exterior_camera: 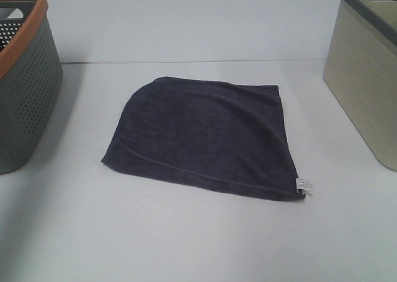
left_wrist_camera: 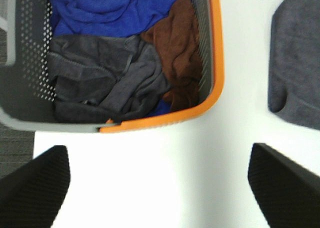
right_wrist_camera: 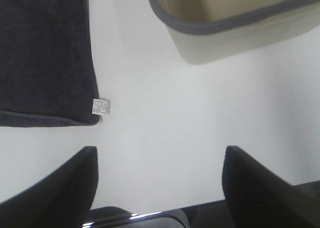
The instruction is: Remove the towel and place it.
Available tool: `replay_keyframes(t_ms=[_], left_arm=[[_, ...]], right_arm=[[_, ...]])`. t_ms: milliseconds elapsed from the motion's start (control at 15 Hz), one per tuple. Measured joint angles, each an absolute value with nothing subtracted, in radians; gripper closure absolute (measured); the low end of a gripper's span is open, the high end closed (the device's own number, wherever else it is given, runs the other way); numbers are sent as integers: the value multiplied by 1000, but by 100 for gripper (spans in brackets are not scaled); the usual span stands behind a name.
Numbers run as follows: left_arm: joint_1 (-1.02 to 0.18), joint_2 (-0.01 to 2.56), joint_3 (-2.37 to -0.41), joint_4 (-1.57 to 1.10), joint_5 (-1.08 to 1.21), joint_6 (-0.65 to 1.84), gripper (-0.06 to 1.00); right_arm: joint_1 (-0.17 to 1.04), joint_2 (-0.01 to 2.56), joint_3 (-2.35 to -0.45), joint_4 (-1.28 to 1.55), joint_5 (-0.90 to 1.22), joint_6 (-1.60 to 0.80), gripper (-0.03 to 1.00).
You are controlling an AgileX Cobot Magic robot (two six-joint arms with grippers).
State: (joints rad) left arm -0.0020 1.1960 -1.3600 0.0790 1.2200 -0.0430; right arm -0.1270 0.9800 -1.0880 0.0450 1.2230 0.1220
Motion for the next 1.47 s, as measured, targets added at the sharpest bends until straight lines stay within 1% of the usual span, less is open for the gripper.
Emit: replay_keyframes(t_ms=[200, 333, 600, 733, 933, 1133, 1333, 1467], left_arm=[[-2, 1019, -1206, 182, 1221, -74, 4], [-2, 921, -1151, 207, 1210, -78, 4], [-2, 645, -969, 239, 977, -115, 4], [-2, 554, -870, 257, 923, -115, 4], [-2, 431, -746, 262, 918, -115, 4], [-2, 319, -709, 242, 963, -115, 4], [-2, 241, -703, 211, 1059, -116, 4], [-2, 186, -684, 192, 1109, -116, 4]], right_arm=[[-127, 805, -940, 45, 1223, 122, 27], [-127, 691, -851, 45, 1224, 122, 27], [-127, 553, -744, 13, 1229, 121, 27], [-127, 492, -731, 0, 1228, 120, 27], [-127, 370, -685, 0, 1226, 74, 27], [-126, 260, -623, 63, 1211, 16, 27], [-37, 185, -601, 87, 1191, -57, 27], [-6, 98, -601, 73, 1185, -65, 27]])
